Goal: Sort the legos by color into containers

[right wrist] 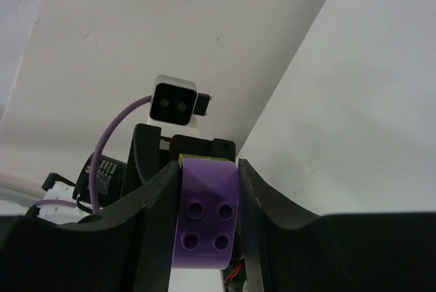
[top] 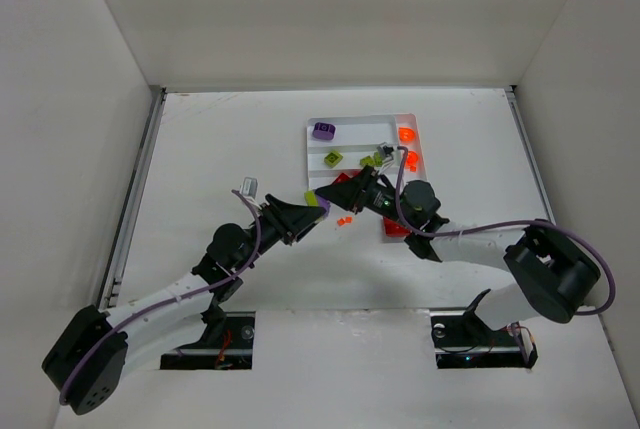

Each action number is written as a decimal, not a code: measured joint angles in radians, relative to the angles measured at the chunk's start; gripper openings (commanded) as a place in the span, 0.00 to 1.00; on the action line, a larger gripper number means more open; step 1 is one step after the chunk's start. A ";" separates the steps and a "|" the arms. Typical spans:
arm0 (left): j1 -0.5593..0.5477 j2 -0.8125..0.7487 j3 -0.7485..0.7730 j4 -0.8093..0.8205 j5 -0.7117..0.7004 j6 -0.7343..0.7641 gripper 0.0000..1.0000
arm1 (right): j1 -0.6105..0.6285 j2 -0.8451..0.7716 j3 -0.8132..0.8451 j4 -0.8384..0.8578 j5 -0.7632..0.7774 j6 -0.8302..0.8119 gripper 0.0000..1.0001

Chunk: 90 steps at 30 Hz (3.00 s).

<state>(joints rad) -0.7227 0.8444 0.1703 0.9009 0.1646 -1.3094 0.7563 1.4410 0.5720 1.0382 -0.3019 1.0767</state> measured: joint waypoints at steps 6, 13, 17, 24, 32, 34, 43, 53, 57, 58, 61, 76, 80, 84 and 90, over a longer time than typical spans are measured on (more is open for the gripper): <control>0.000 -0.018 0.000 -0.039 -0.028 0.031 0.46 | 0.000 -0.002 -0.027 0.002 0.010 0.003 0.35; -0.002 -0.034 0.000 -0.077 -0.061 0.065 0.33 | 0.000 -0.003 -0.045 0.000 0.020 0.005 0.35; -0.004 -0.035 0.000 -0.082 -0.067 0.071 0.21 | -0.002 -0.005 -0.047 -0.001 0.026 0.012 0.48; -0.005 -0.035 0.000 -0.099 -0.070 0.082 0.16 | -0.002 -0.008 -0.051 -0.005 0.032 0.016 0.68; -0.011 -0.035 0.000 -0.100 -0.069 0.082 0.16 | -0.002 -0.008 -0.079 -0.004 0.032 0.021 0.55; -0.015 -0.036 0.000 -0.100 -0.069 0.082 0.16 | -0.002 -0.008 -0.079 0.003 0.032 0.027 0.51; -0.015 -0.057 0.000 -0.110 -0.074 0.082 0.16 | -0.002 0.029 -0.078 0.088 0.011 0.076 0.36; 0.001 -0.130 -0.003 -0.143 -0.048 0.085 0.16 | -0.050 0.040 -0.085 0.155 -0.084 0.148 0.30; 0.051 -0.166 -0.021 -0.146 -0.032 0.086 0.16 | -0.122 -0.003 -0.090 0.113 -0.108 0.141 0.30; 0.068 -0.169 -0.025 -0.147 -0.027 0.086 0.15 | -0.147 -0.012 -0.089 0.102 -0.105 0.134 0.30; 0.122 -0.169 -0.031 -0.156 -0.008 0.087 0.15 | -0.199 -0.019 -0.064 0.040 -0.088 0.110 0.31; 0.218 0.012 -0.023 -0.133 0.049 0.239 0.16 | -0.285 0.376 0.480 -0.420 0.298 0.052 0.34; 0.219 0.054 -0.023 -0.108 0.049 0.300 0.16 | -0.285 0.494 0.633 -0.600 0.476 0.119 0.34; 0.220 0.090 -0.024 -0.071 0.048 0.334 0.16 | -0.285 0.573 0.765 -0.764 0.629 0.157 0.35; 0.228 0.156 -0.027 -0.014 0.055 0.335 0.16 | -0.285 0.653 0.930 -0.937 0.777 0.182 0.35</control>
<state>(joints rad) -0.4946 1.0008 0.1429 0.8871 0.2195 -0.9745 0.4713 2.0945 1.5024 0.1017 0.4755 1.2591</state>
